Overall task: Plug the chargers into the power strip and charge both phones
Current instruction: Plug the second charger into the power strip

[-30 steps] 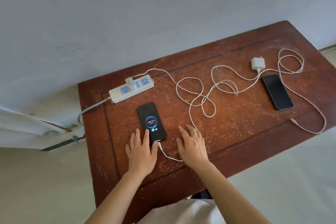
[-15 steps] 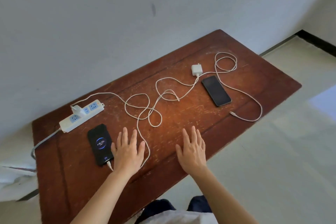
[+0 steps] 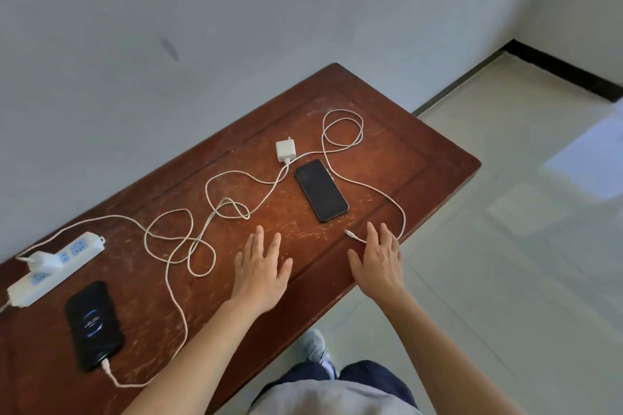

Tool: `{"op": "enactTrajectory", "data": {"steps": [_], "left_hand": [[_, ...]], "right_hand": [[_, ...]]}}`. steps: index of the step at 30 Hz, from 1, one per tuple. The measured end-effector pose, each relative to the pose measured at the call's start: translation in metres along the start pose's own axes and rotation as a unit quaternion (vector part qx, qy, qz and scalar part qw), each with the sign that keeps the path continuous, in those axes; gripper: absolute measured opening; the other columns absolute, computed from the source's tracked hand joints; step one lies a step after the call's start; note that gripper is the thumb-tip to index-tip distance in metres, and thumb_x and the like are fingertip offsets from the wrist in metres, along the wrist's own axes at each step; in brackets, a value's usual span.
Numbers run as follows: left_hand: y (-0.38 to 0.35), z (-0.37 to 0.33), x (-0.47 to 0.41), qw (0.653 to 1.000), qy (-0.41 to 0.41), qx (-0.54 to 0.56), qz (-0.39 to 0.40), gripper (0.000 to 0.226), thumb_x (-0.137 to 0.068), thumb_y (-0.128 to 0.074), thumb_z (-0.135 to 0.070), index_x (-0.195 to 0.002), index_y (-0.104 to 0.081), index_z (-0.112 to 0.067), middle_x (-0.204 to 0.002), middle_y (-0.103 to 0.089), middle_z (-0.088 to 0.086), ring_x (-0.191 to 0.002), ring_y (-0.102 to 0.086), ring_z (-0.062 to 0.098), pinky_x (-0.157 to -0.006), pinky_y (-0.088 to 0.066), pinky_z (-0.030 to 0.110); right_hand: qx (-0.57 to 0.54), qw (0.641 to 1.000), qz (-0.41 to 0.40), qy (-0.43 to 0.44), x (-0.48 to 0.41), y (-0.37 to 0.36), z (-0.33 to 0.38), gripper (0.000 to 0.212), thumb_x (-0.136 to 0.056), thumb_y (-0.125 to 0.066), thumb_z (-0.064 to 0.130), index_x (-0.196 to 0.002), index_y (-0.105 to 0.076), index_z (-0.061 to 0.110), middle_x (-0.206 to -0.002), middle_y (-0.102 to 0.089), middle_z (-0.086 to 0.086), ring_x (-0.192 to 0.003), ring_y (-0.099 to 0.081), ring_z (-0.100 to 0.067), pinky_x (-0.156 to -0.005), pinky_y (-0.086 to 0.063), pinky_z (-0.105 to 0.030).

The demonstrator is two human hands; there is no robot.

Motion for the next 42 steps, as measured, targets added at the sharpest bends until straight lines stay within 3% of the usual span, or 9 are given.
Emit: {"op": "enactTrajectory", "data": {"steps": [8,15,18,23,28,32,35,38,42], "left_hand": [[-0.012,0.008,-0.079,0.998,0.007,-0.017,0.053,0.065,-0.103,-0.026,-0.052,-0.159,-0.009,-0.024,-0.169,0.005,0.01,-0.155,0.006,0.029,-0.123,-0.011,0.057],[-0.011,0.019,-0.119,0.998,-0.027,-0.046,0.025,0.057,-0.103,-0.026,-0.051,-0.156,-0.02,-0.033,-0.169,-0.012,0.005,-0.155,-0.007,0.029,-0.117,-0.027,0.061],[-0.02,0.025,-0.117,0.997,-0.049,-0.061,0.021,0.057,-0.102,-0.025,-0.052,-0.155,-0.022,-0.033,-0.167,-0.019,0.006,-0.153,-0.014,0.031,-0.112,-0.034,0.063],[-0.028,0.029,-0.115,0.998,-0.037,-0.041,0.019,0.057,-0.103,-0.024,-0.052,-0.156,-0.015,-0.035,-0.169,-0.012,0.003,-0.155,-0.007,0.03,-0.115,-0.028,0.063],[-0.028,0.029,-0.116,0.999,-0.01,-0.018,0.037,0.056,-0.104,-0.026,-0.051,-0.156,-0.011,-0.038,-0.17,-0.002,0.0,-0.155,0.002,0.027,-0.12,-0.018,0.059],[-0.021,0.024,-0.115,0.998,0.015,-0.013,0.052,0.055,-0.105,-0.031,-0.046,-0.156,-0.012,-0.038,-0.17,0.002,-0.001,-0.155,0.004,0.026,-0.122,-0.017,0.058],[-0.011,0.014,-0.112,0.998,0.04,-0.01,0.05,0.054,-0.105,-0.036,-0.041,-0.156,-0.019,-0.033,-0.17,-0.004,0.001,-0.155,-0.003,0.027,-0.123,-0.019,0.055],[0.006,0.001,-0.105,0.996,0.076,0.041,0.016,0.045,-0.103,-0.045,-0.035,-0.147,-0.046,-0.024,-0.161,-0.036,0.003,-0.147,-0.034,0.026,-0.117,-0.035,0.047],[0.036,0.007,-0.073,0.984,0.131,0.079,-0.095,0.029,-0.098,-0.055,-0.026,-0.122,-0.069,-0.018,-0.121,-0.072,-0.001,-0.112,-0.065,0.019,-0.096,-0.051,0.04]], "right_hand": [[0.0,1.0,0.014,0.008,-0.058,0.002,0.034,0.07,-0.101,-0.049,0.045,-0.159,-0.019,0.02,-0.168,-0.018,-0.01,-0.154,-0.015,-0.033,-0.122,-0.021,-0.052],[-0.025,0.995,-0.05,0.084,-0.144,0.028,0.122,0.055,-0.101,-0.054,0.03,-0.151,-0.038,0.013,-0.153,-0.044,-0.013,-0.138,-0.043,-0.034,-0.112,-0.039,-0.048],[-0.007,0.992,-0.048,0.113,-0.185,0.016,0.17,0.063,-0.099,-0.053,0.044,-0.151,-0.037,0.012,-0.149,-0.048,-0.015,-0.134,-0.046,-0.034,-0.107,-0.04,-0.048],[0.124,0.988,-0.014,0.087,-0.229,-0.02,0.206,0.098,-0.079,-0.046,0.083,-0.14,-0.048,0.007,-0.135,-0.057,-0.016,-0.125,-0.052,-0.036,-0.105,-0.038,-0.051],[0.14,0.984,-0.033,0.104,-0.239,-0.019,0.205,0.078,-0.075,-0.057,0.074,-0.118,-0.06,0.009,-0.118,-0.065,-0.012,-0.112,-0.058,-0.035,-0.096,-0.041,-0.048],[-0.046,0.997,0.003,0.064,-0.233,0.005,0.197,0.057,-0.075,-0.054,0.057,-0.108,-0.063,0.012,-0.104,-0.069,-0.004,-0.102,-0.063,-0.029,-0.091,-0.046,-0.044],[-0.286,0.957,0.046,0.022,-0.219,0.032,0.187,0.048,-0.074,-0.061,0.054,-0.11,-0.059,0.023,-0.102,-0.065,0.007,-0.097,-0.066,-0.016,-0.075,-0.047,-0.031],[-0.344,0.936,-0.004,0.08,-0.203,0.077,0.193,0.059,-0.076,-0.07,0.043,-0.129,-0.052,0.026,-0.115,-0.053,0.008,-0.092,-0.057,-0.001,-0.071,-0.046,-0.017],[-0.414,0.893,-0.065,0.166,-0.187,0.125,0.221,0.068,-0.076,-0.077,0.025,-0.137,-0.046,0.027,-0.123,-0.042,0.004,-0.091,-0.056,0.005,-0.069,-0.052,-0.004]]}}
Point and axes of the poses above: each hand's wrist, its own x-axis away from the middle knuckle, its own y-axis out of the back of the hand, z = x × y, the point moved 7 cm from there along -x, towards the middle knuckle
